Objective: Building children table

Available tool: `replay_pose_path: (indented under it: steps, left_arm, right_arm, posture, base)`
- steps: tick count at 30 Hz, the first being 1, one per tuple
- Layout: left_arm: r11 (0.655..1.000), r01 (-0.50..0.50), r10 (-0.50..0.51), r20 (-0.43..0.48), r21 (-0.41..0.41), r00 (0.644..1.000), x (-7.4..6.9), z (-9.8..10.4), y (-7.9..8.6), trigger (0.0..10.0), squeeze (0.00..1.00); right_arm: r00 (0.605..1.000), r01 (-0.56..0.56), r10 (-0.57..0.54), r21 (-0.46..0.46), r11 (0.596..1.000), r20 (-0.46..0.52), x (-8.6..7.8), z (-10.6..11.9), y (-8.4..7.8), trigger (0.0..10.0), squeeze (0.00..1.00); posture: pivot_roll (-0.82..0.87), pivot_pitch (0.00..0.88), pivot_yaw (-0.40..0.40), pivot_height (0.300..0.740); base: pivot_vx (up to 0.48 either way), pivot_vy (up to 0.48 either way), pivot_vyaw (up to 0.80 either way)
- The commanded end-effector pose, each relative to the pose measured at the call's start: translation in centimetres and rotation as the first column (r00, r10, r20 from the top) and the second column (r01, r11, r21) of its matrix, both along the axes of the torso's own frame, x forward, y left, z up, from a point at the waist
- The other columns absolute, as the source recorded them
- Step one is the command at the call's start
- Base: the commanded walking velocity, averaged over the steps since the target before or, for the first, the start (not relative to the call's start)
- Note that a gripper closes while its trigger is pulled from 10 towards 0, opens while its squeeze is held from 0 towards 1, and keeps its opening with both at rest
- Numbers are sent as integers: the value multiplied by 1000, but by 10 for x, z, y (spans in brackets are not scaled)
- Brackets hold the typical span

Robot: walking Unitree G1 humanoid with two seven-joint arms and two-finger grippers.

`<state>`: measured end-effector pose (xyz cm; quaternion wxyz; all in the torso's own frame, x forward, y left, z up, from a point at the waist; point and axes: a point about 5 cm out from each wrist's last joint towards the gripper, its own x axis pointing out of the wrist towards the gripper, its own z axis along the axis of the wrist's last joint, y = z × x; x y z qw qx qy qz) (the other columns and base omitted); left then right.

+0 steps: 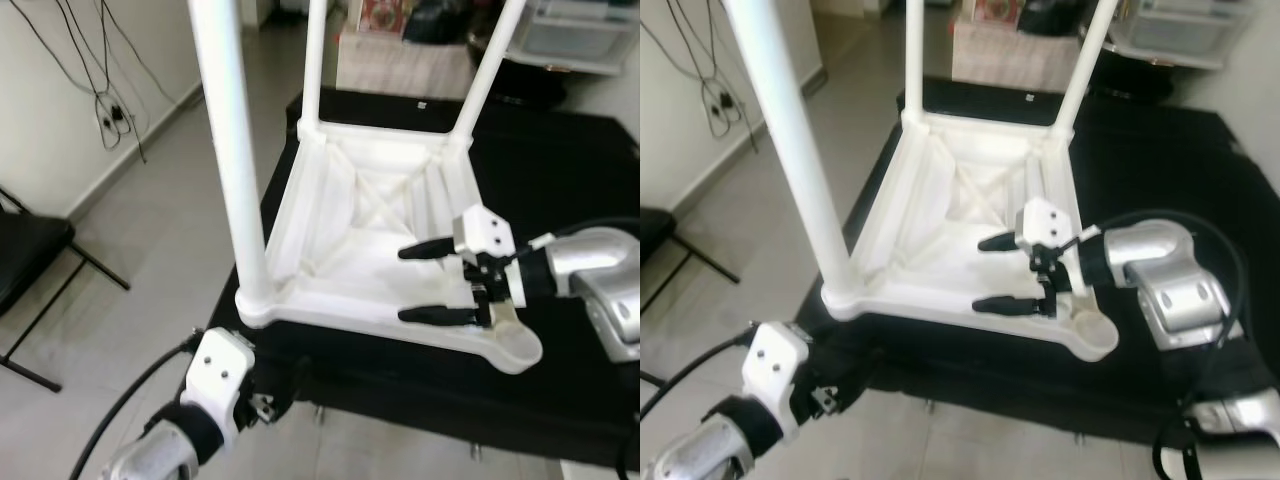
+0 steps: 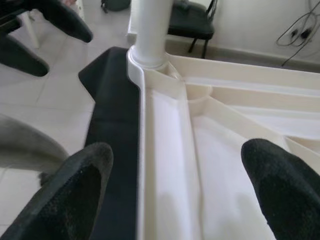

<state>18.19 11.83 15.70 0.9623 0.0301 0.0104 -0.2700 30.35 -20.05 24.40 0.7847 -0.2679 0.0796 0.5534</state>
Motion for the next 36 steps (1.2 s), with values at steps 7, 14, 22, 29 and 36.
replay_pose_path:
  steps: [7, 14, 22, 29, 36]
  left_arm:
    - [985, -170, 169, 25, 29, 985, 12, 0, 16, 10000, 0]
    - [962, -263, 259, 49, 75, 965, 19, -2, 25, 10000, 0]
    - [945, -324, 321, 71, 51, 945, 24, 0, 27, 10000, 0]
    - [921, -388, 383, 91, 46, 919, 29, 2, 31, 10000, 0]
    - [920, -389, 384, 86, 52, 919, 28, 1, 28, 10000, 0]
  right_arm:
    - [951, 276, -296, 176, 945, 94, 34, -4, 33, 10000, 0]
    - [863, 499, -505, 177, 848, -13, 51, -14, 56, 10000, 0]
    - [775, 631, -619, 188, 752, -128, 67, -10, 87, 10000, 0]
    - [723, 690, -667, 156, 707, -178, 74, -2, 116, 10000, 0]
    - [665, 729, -706, 9, 684, -243, 74, -10, 122, 10000, 0]
  posture:
    - [15, 122, -30, 740]
    - [13, 130, -38, 740]
    - [-10, 128, -48, 740]
    - [-9, 123, -47, 740]
    - [-8, 119, -56, 740]
  base:
    - [0, 0, 0]
    - [0, 0, 0]
    - [0, 0, 0]
    - [0, 0, 0]
    - [0, 0, 0]
